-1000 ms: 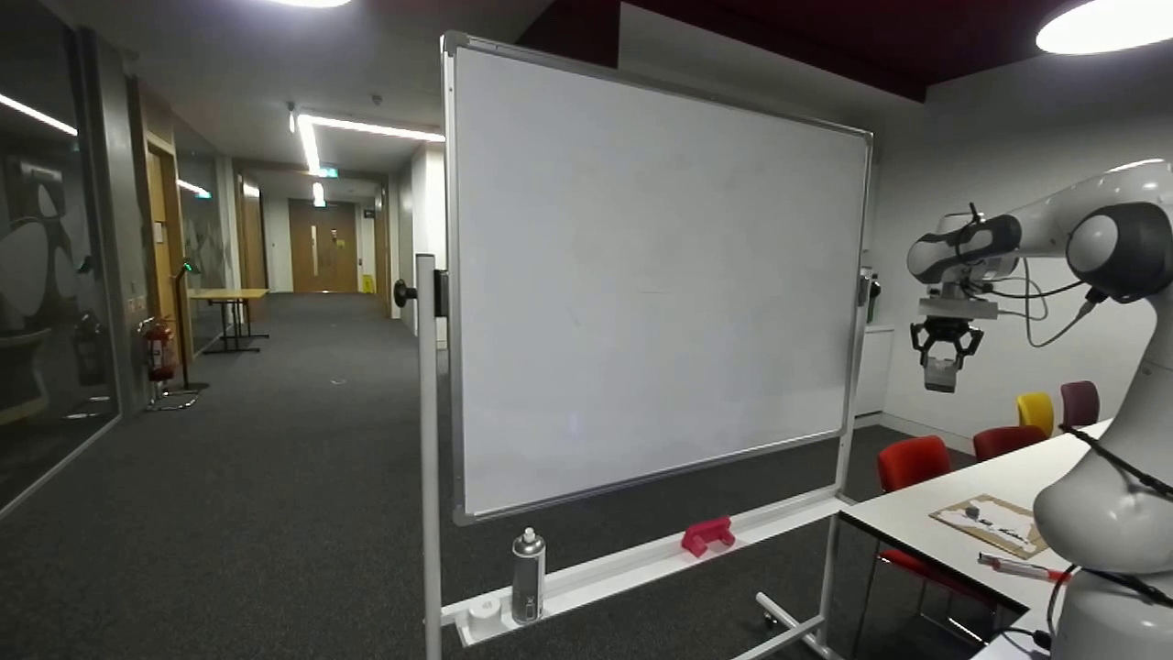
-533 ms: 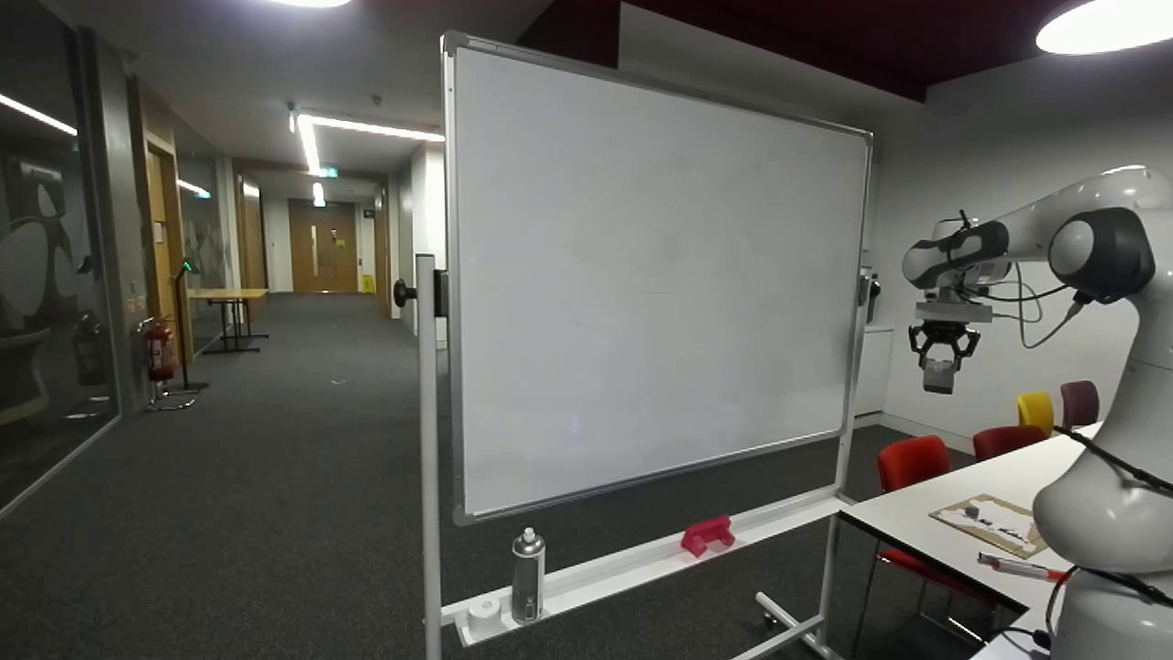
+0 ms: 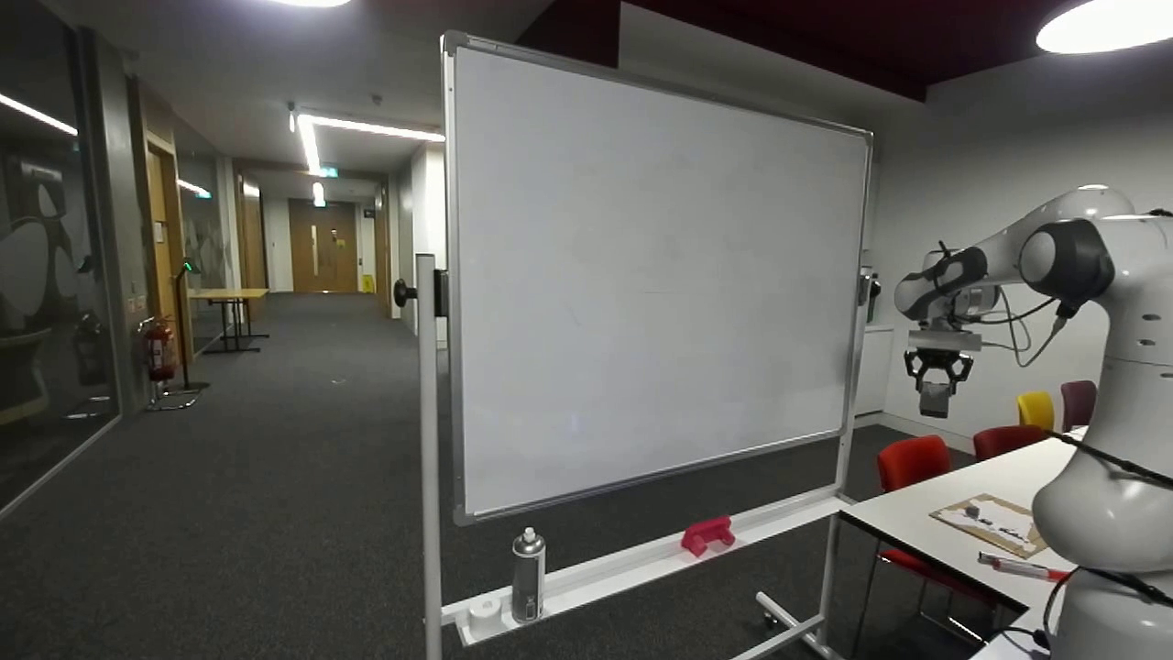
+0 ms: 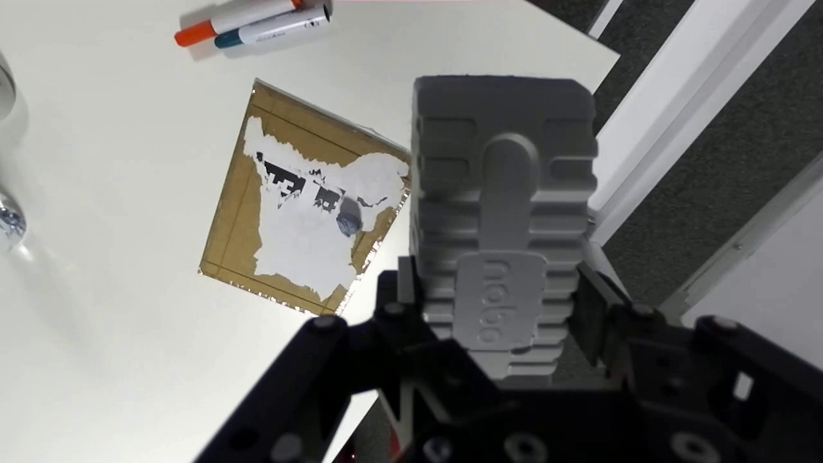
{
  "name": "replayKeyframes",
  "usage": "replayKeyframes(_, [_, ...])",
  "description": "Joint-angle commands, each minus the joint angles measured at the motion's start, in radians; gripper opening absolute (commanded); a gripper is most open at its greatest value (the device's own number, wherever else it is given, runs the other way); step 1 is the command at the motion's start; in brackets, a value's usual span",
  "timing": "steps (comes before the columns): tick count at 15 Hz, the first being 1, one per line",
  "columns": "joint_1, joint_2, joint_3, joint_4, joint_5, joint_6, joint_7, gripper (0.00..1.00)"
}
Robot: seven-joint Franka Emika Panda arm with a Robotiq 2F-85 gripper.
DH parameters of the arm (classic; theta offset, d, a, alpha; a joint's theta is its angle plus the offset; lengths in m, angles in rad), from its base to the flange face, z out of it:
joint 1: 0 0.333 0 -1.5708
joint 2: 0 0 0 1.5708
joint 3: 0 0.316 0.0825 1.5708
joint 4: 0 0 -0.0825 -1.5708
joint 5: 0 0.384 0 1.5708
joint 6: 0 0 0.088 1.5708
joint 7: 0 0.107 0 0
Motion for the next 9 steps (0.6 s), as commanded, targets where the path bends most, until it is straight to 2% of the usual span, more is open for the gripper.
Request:
replayKeyframes(1, [-0.025,0.182,-0.032,0.039,-0.005,0.149,0.034,0.32])
replayKeyframes(3, [-0.025,0.265,-0.052,0.061,-0.008,0.176,0.05,0.32])
replayKeyframes(4, [-0.01,0.2,-0.049,0.016,0.005,0.151,0.025,0.57])
replayKeyframes(8, [-0.013,0.288,-0.062,0.053,0.008,0.176,0.032,0.57])
replayKeyframes(9, [-0.013,0.286,-0.062,0.055,0.007,0.177,0.033,0.32])
